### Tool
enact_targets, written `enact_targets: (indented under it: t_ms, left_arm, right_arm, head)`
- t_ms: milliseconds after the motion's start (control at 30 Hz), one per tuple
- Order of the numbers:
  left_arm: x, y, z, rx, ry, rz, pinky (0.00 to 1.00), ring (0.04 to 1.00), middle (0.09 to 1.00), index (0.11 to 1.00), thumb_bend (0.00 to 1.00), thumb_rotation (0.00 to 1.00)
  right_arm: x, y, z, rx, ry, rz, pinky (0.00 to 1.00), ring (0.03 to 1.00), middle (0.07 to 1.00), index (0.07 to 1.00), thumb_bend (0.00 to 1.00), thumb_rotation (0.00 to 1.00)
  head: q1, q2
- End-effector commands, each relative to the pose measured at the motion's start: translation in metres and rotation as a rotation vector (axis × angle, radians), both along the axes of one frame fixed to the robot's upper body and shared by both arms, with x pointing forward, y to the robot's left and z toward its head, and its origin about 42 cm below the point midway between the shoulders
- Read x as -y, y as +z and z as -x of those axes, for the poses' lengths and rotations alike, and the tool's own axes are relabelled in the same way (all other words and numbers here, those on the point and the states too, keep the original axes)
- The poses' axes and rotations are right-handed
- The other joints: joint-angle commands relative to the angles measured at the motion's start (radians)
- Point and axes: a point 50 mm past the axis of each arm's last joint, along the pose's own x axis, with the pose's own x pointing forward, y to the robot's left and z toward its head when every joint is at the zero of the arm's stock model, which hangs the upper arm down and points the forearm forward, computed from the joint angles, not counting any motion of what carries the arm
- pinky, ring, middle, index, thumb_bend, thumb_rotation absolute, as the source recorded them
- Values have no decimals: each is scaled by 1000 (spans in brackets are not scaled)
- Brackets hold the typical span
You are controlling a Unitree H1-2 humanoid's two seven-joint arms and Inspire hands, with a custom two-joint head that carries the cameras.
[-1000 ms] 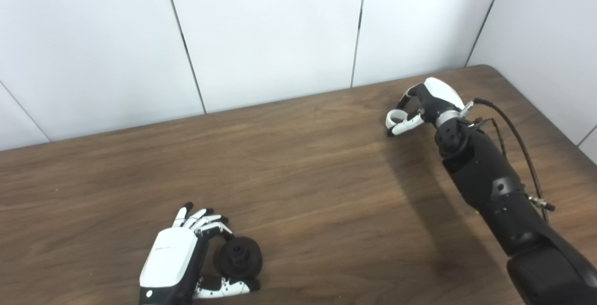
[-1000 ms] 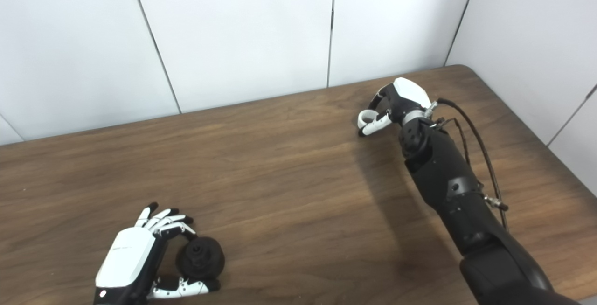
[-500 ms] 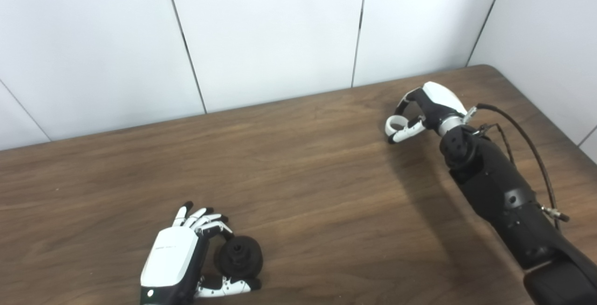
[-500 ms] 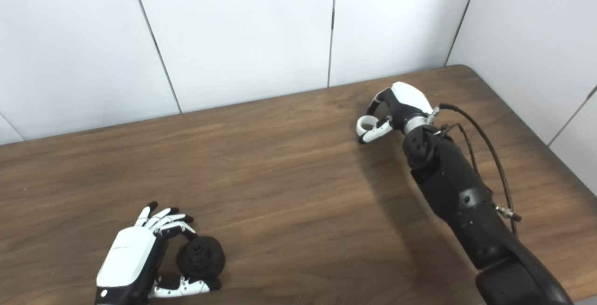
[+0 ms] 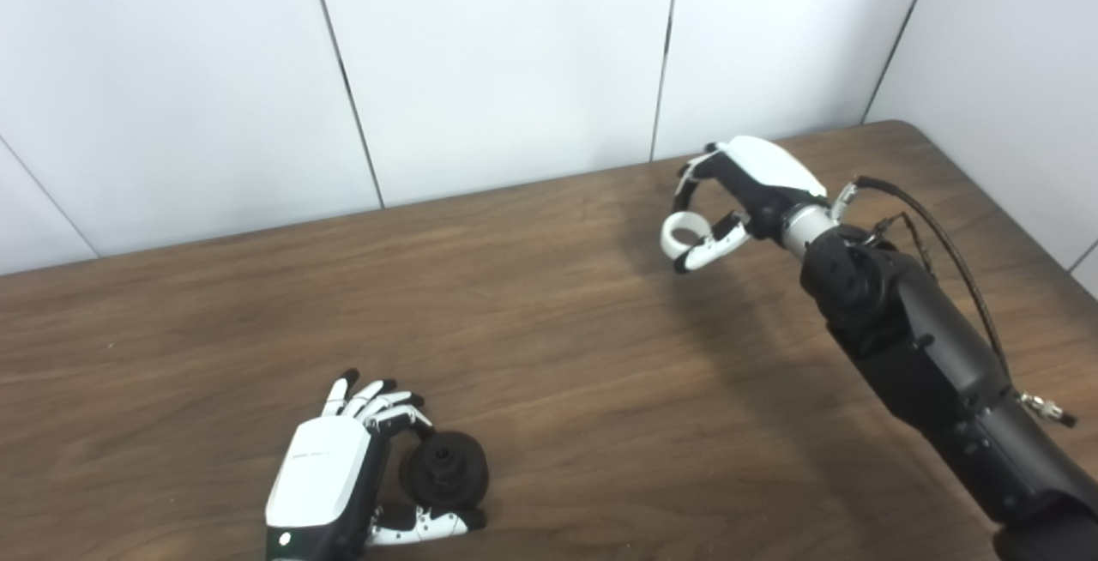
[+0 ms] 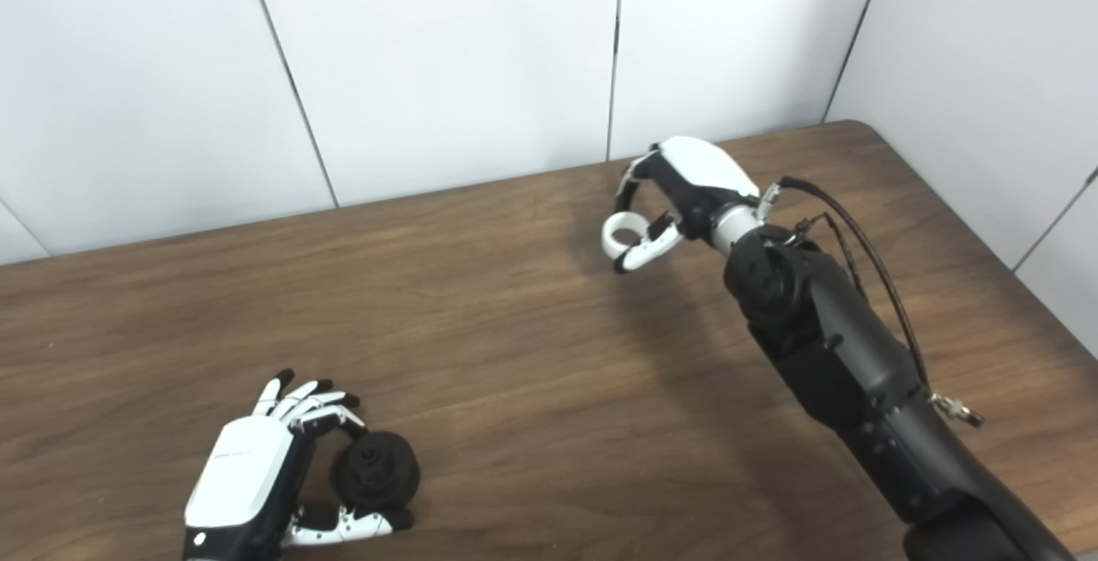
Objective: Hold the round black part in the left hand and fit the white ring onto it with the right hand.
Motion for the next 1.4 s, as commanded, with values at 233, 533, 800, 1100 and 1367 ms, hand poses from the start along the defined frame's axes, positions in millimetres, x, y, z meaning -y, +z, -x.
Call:
enact_targets:
  t_ms: [233, 533, 800, 1100, 1367]
  left_arm:
    - [12, 3, 2, 7, 0, -12, 1000, 879, 772, 484, 524, 54]
    - [19, 2, 6, 2, 2, -22, 1000, 885, 778, 484, 524, 54]
    - [26, 2, 6, 2, 7, -16, 1000, 890, 780, 484, 524, 55]
    - [32, 6, 5, 7, 11, -12, 1000, 890, 782, 483, 524, 56]
    - [37, 7, 8, -8, 18, -10, 1000, 901, 783, 484, 524, 55]
  right_arm:
    - [-56, 32, 34, 54, 180, 2, 1000, 958, 831, 485, 524, 138]
    - [-98, 29, 66, 52, 330, -76, 1000, 967, 847, 483, 525, 138]
    - [-120, 30, 82, 27, 422, -106, 1000, 973, 849, 482, 525, 137]
    - [-141, 30, 93, 0, 495, -146, 1000, 975, 855, 482, 525, 137]
    - [-157, 15, 96, -42, 521, -163, 1000, 977, 868, 483, 524, 136]
  head:
    - [63, 14]
    - [139, 33]
    - [195, 52]
    - [220, 76]
    - [217, 76]
